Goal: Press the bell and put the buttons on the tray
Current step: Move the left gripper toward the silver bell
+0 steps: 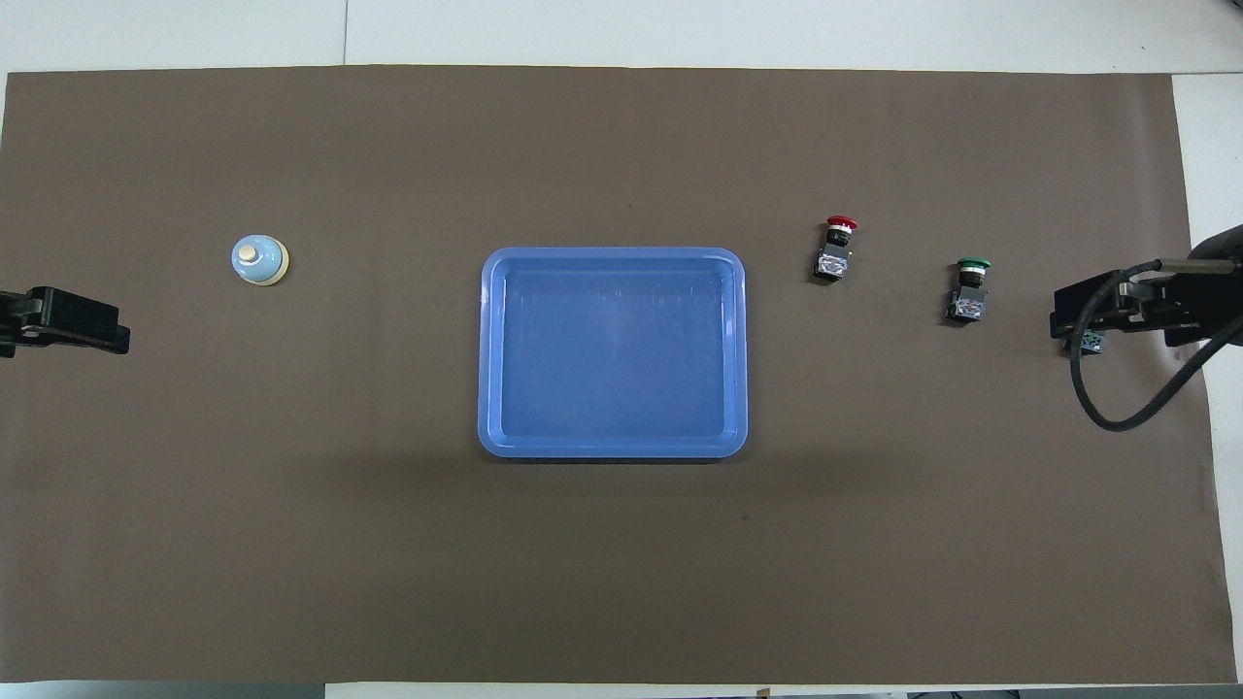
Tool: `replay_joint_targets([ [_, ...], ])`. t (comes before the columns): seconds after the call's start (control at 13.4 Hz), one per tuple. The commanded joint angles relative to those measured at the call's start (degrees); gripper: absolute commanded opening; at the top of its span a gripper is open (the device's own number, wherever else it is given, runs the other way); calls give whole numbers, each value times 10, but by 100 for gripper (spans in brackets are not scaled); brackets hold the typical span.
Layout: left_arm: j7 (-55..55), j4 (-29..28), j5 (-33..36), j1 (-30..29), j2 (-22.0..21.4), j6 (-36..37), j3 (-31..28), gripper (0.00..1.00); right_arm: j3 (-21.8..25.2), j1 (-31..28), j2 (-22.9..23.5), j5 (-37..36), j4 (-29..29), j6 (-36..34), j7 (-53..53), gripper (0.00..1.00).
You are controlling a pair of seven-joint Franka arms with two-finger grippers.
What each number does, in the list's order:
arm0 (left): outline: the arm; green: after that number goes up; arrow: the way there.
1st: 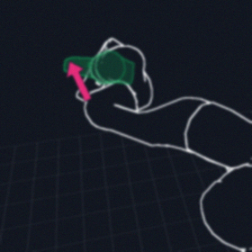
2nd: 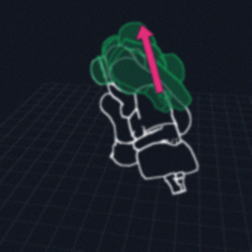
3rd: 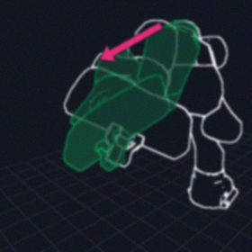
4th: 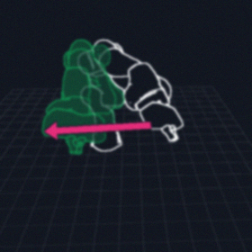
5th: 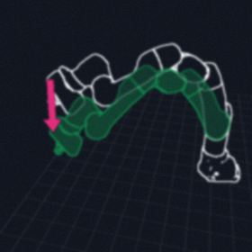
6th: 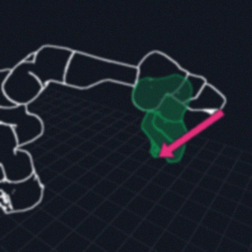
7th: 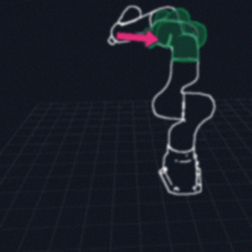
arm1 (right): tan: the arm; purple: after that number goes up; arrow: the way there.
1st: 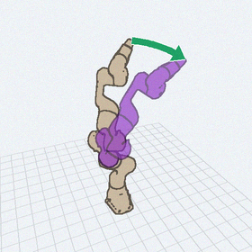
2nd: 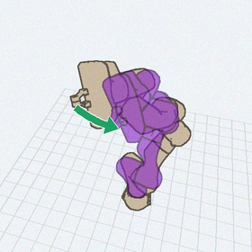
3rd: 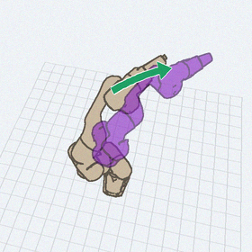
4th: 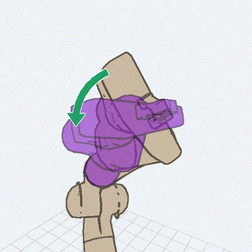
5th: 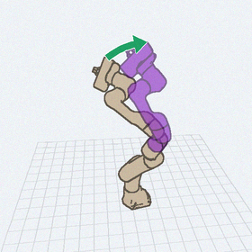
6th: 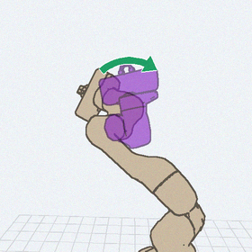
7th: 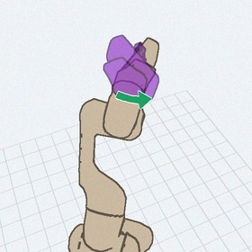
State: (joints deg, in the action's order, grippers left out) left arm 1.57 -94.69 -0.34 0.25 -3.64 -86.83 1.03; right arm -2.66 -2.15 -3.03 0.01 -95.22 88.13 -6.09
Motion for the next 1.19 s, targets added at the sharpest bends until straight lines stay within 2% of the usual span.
replay_joint_targets([
  [0.0,4,-7,-4,-3,-9,11,-2,100,-6,-12,-10,4,-11,-2,14,100],
  [0.37,5,-6,-4,3,-8,3,0,100,-6,-12,-10,4,-11,-2,14,100],
  [0.67,8,-49,-1,5,-16,-84,3,99,-6,-12,-10,4,-11,-2,14,100],
  [0.75,8,-49,-1,2,-8,-90,3,90,-6,-12,-10,4,-11,-2,14,100],
  [0.82,8,-48,-1,0,6,-105,3,75,-6,-12,-10,4,-11,-2,14,100],
  [0.97,8,-43,-1,-4,36,-136,3,33,-6,-12,-10,4,-11,-2,14,100],
  [1.04,7,-33,-2,-5,57,-148,0,7,-6,-12,-10,4,-11,-2,14,100],
  [1.12,6,-25,-3,-7,80,-168,-1,0,-6,-12,-10,4,-11,-2,14,100],
])
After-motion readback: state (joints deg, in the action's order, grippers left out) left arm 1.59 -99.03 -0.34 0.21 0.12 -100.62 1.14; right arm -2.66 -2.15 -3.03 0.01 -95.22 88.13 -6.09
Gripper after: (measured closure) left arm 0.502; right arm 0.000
